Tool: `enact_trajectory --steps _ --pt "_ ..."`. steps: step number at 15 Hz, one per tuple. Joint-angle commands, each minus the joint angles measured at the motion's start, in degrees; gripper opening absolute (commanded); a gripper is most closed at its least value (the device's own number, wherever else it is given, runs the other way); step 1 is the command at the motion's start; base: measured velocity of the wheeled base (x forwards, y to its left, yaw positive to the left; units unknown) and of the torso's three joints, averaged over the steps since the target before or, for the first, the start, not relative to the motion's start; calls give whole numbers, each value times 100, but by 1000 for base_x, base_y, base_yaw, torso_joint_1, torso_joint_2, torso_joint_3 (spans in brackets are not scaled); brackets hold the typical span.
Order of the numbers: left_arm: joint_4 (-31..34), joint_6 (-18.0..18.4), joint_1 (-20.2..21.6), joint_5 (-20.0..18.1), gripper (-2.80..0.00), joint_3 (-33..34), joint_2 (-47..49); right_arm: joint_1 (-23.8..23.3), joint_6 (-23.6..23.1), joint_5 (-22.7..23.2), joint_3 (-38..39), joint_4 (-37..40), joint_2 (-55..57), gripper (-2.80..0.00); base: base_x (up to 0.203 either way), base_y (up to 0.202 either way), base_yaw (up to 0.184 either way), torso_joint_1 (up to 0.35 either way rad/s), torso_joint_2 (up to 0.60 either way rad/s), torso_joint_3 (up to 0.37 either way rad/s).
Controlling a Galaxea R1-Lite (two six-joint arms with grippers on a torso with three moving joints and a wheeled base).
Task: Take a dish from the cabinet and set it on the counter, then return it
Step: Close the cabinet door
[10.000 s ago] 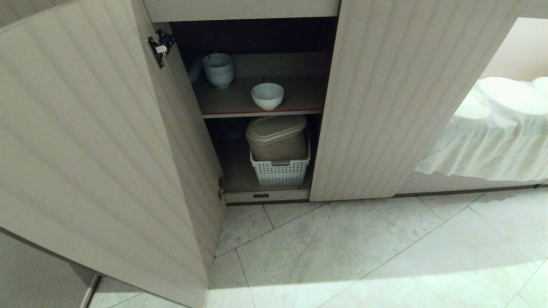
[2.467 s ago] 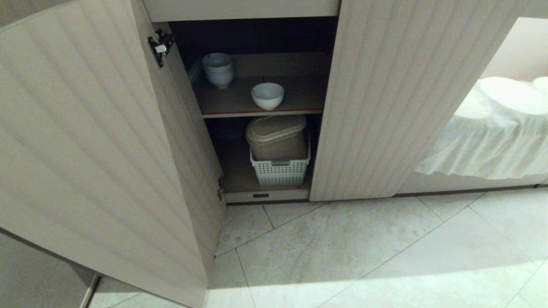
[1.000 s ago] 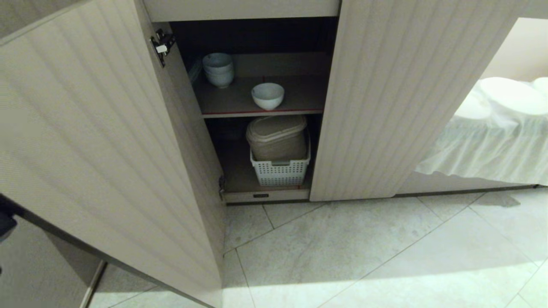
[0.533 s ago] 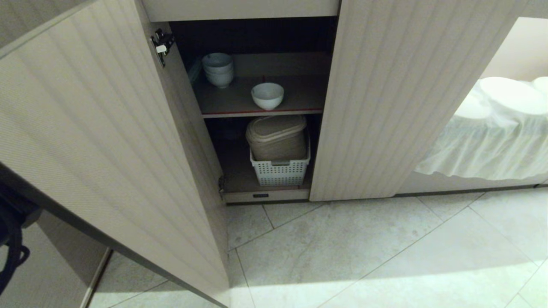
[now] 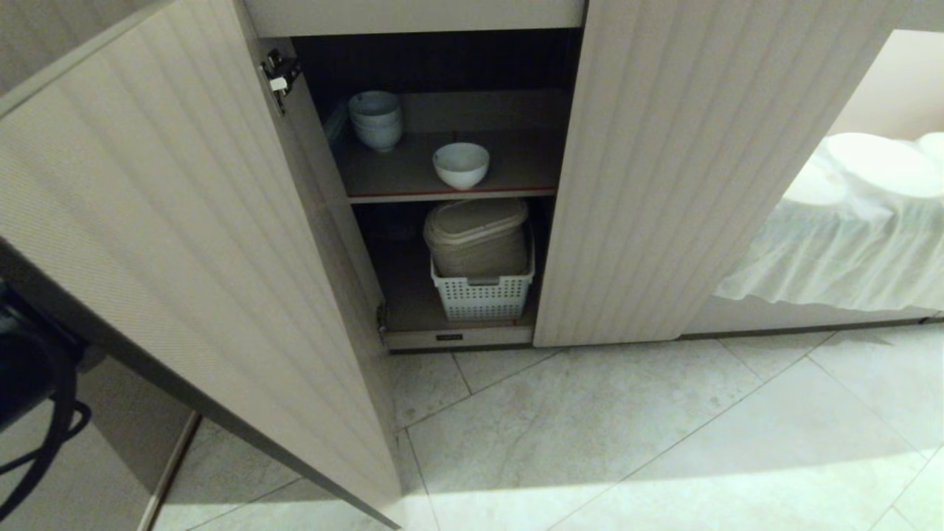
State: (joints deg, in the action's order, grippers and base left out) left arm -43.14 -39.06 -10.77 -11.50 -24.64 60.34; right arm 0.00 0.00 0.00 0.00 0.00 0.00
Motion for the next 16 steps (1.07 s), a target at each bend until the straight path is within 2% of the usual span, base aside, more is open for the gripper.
enact_trajectory --steps 1,4,10,16 --pt "-93 -23 -76 -11 -280 -23 193 0 0 0 0 0 0 -280 0 0 0 0 0 0" --pt "-107 -32 -311 67 -280 -123 304 0 0 0 0 0 0 -280 0 0 0 0 0 0" --pt "-113 -213 -936 573 -280 -394 632 6 0 0 0 0 0 -280 0 0 0 0 0 0" --pt "-124 -233 -1094 622 -280 -821 1187 0 0 0 0 0 0 -280 0 0 0 0 0 0"
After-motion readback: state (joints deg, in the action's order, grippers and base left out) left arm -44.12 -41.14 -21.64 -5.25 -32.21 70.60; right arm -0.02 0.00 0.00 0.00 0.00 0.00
